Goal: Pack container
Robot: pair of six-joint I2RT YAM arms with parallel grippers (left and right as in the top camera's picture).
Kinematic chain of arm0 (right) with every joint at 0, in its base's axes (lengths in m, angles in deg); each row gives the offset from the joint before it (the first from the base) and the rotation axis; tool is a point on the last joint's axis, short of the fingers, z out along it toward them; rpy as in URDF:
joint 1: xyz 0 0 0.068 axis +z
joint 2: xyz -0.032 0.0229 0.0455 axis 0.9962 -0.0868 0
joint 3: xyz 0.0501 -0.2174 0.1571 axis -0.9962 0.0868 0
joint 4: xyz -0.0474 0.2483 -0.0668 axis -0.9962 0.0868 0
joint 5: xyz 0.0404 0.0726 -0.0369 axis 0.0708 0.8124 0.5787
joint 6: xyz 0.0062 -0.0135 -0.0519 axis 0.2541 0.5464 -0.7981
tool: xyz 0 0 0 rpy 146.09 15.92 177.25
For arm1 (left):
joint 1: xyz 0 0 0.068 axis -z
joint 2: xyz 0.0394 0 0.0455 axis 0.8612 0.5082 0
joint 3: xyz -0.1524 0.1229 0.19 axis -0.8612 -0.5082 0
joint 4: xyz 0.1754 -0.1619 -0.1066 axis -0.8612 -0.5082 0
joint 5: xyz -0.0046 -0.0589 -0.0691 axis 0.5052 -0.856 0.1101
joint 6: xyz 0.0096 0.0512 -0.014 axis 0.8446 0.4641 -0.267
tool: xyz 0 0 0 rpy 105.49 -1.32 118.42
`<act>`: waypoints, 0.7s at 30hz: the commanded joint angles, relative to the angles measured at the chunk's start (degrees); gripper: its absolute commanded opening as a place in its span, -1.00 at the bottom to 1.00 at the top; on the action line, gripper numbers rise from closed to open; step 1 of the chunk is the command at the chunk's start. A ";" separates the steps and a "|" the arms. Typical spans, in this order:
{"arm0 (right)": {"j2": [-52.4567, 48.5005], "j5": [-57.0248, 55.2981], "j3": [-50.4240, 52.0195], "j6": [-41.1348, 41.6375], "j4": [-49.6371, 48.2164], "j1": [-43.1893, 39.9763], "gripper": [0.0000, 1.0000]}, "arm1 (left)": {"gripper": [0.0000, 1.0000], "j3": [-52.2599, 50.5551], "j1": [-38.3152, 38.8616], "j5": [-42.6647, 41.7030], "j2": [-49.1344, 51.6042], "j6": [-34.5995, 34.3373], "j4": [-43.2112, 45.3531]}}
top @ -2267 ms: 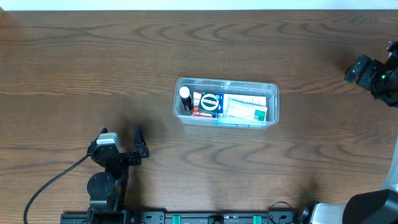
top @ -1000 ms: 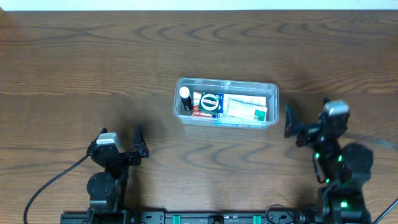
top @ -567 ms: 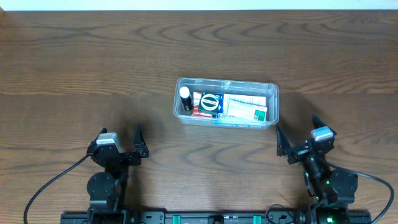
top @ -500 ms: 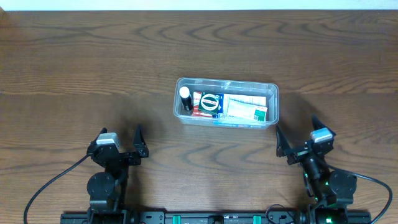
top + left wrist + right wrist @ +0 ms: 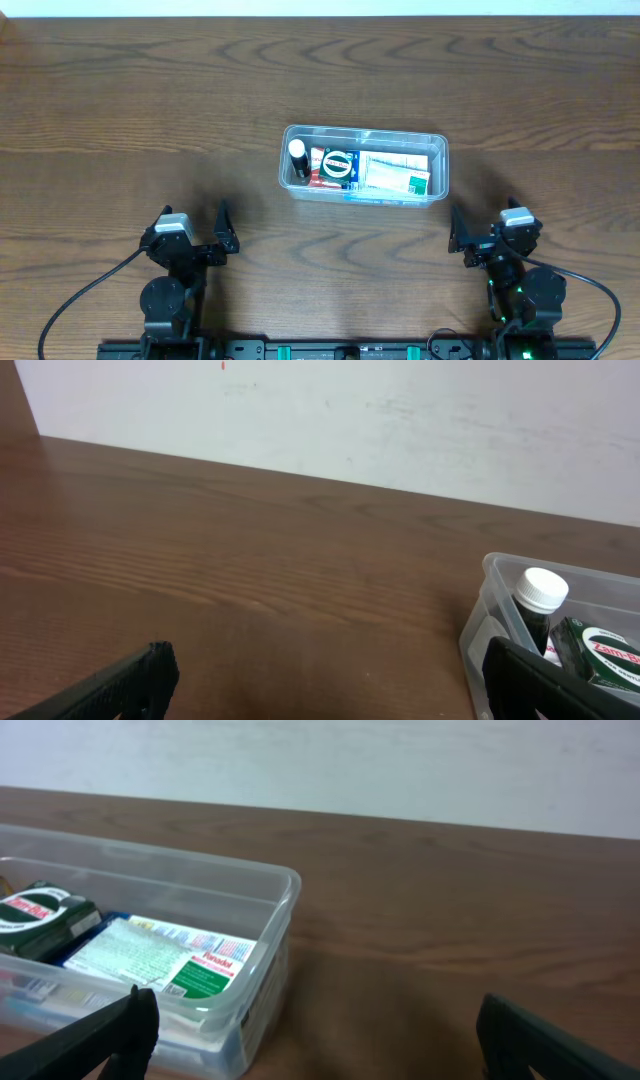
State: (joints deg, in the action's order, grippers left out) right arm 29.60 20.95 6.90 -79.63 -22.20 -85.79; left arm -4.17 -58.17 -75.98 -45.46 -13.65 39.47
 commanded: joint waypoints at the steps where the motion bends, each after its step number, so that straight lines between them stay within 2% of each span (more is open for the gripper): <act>1: 3.10 -0.96 0.17 -0.81 0.26 1.27 0.99 | 0.96 -1.84 -0.24 -0.83 -0.35 0.76 -0.63; 4: 6.78 -0.96 0.17 -0.81 0.09 1.27 0.99 | 0.96 -1.84 -0.24 -0.83 -0.35 0.76 -0.63; 21: 6.54 -0.96 0.17 -0.83 0.15 1.27 0.99 | 0.96 -1.84 -0.24 -0.83 -0.35 0.76 -0.63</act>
State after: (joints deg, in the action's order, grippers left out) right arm 35.67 20.76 6.90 -79.76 -22.27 -85.79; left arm -4.17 -58.17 -75.98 -45.46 -13.65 39.47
